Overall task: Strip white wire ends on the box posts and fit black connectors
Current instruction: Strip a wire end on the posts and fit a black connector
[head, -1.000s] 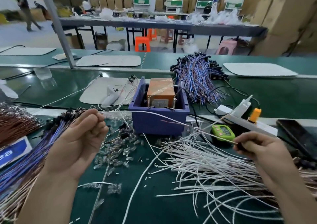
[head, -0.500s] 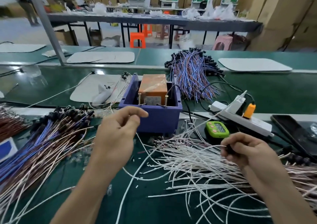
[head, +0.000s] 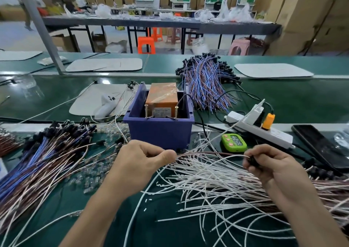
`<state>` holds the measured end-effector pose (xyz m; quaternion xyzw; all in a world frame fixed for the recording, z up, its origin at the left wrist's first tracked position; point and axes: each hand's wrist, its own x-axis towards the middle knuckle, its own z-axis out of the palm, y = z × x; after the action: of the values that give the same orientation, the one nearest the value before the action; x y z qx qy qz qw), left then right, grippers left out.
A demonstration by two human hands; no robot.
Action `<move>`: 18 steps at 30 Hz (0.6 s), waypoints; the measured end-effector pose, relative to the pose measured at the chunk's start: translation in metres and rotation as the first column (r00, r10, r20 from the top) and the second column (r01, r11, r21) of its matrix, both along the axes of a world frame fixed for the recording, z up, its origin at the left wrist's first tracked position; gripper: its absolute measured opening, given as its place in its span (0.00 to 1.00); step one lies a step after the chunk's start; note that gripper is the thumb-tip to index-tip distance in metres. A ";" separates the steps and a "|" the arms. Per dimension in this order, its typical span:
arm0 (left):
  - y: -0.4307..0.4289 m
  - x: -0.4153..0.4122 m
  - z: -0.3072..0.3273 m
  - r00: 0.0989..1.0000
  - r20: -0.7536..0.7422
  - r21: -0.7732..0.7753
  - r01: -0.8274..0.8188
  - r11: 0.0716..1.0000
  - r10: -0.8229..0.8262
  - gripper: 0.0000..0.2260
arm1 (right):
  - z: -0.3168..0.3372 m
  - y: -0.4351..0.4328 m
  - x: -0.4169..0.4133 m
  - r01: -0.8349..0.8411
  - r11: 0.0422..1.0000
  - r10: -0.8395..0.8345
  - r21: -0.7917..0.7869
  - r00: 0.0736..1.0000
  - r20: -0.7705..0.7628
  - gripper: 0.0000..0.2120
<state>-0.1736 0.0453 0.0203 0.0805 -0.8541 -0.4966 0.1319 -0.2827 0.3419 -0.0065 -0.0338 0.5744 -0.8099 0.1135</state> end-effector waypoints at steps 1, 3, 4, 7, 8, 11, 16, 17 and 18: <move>-0.001 0.001 -0.001 1.000 0.011 0.002 0.019 1.000 -0.019 0.11 | 0.001 0.000 0.001 0.006 1.000 -0.006 -0.001 1.000 0.005 0.10; -0.002 0.000 -0.002 1.000 0.013 0.023 0.022 1.000 -0.022 0.08 | 0.004 -0.002 0.004 0.016 1.000 -0.016 0.017 1.000 -0.005 0.11; -0.002 0.000 -0.003 1.000 -0.006 0.034 0.011 0.999 -0.010 0.07 | 0.005 -0.004 0.006 0.026 0.998 -0.025 0.049 0.999 -0.030 0.13; 0.002 -0.001 -0.005 0.996 -0.088 0.061 -0.005 0.998 0.010 0.11 | 0.010 -0.010 0.013 0.170 0.930 -0.092 0.326 0.966 -0.241 0.18; 0.005 0.000 -0.005 0.992 -0.122 0.081 -0.013 0.997 0.023 0.10 | 0.012 -0.014 0.015 0.276 0.842 -0.103 0.463 0.925 -0.365 0.18; 0.011 0.000 -0.007 0.978 -0.202 0.084 -0.043 0.996 0.059 0.06 | 0.034 -0.037 0.027 0.539 0.592 0.040 0.599 0.722 -0.690 0.15; 0.016 0.001 -0.002 0.945 -0.311 0.107 -0.071 0.992 0.101 0.05 | 0.066 -0.098 0.038 0.229 0.585 0.489 0.778 0.666 -0.563 0.16; 0.015 0.000 0.001 0.939 -0.326 0.117 -0.071 0.991 0.106 0.05 | 0.069 -0.109 0.037 0.126 0.543 0.569 0.831 0.673 -0.473 0.17; 0.014 -0.002 0.004 0.936 -0.336 0.113 -0.073 0.991 0.107 0.05 | 0.072 -0.119 0.034 0.063 0.521 0.605 0.851 0.676 -0.421 0.16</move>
<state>-0.1754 0.0594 0.0244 0.0386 -0.7882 -0.5380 0.2964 -0.2488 0.2233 0.0656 -0.3683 0.8619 -0.3469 0.0347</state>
